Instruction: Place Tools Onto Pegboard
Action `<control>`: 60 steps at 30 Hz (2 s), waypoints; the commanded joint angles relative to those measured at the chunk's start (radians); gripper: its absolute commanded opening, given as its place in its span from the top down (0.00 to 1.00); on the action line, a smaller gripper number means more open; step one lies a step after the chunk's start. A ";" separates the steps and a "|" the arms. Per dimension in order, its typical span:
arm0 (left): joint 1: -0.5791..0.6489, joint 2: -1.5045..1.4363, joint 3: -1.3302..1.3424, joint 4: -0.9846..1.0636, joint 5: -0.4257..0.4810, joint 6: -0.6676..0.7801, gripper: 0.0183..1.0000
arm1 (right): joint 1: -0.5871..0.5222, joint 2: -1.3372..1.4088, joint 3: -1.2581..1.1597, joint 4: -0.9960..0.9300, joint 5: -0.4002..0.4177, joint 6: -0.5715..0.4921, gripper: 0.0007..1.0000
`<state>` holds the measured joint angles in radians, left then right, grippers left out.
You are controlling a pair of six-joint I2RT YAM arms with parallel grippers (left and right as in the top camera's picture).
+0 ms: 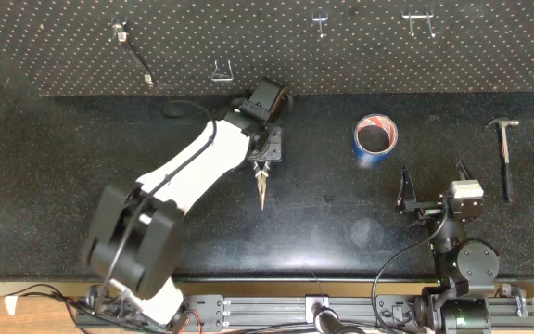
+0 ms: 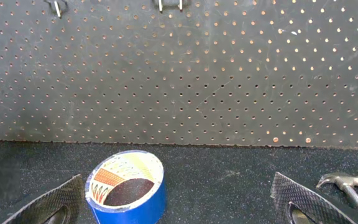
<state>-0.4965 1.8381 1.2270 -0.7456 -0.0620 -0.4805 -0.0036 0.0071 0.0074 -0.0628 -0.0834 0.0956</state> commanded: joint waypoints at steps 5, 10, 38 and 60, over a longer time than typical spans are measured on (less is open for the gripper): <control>0.058 -0.543 -0.068 -0.075 -0.204 -0.012 0.99 | -0.002 -0.006 -0.003 -0.004 -0.002 -0.007 0.02; 0.163 -0.768 -0.296 0.237 -0.207 0.026 0.99 | -0.002 -0.006 -0.003 -0.004 -0.002 -0.007 0.02; 0.195 -0.370 -0.547 1.756 -0.219 0.459 0.99 | -0.002 -0.006 -0.003 -0.004 -0.002 -0.007 0.02; 0.195 -0.259 -0.547 1.547 -0.184 0.406 0.99 | -0.002 -0.006 -0.003 -0.004 -0.002 -0.007 0.02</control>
<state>-0.3023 1.5730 0.6624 0.8169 -0.2596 -0.0658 -0.0036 0.0082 0.0074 -0.0631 -0.0830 0.0956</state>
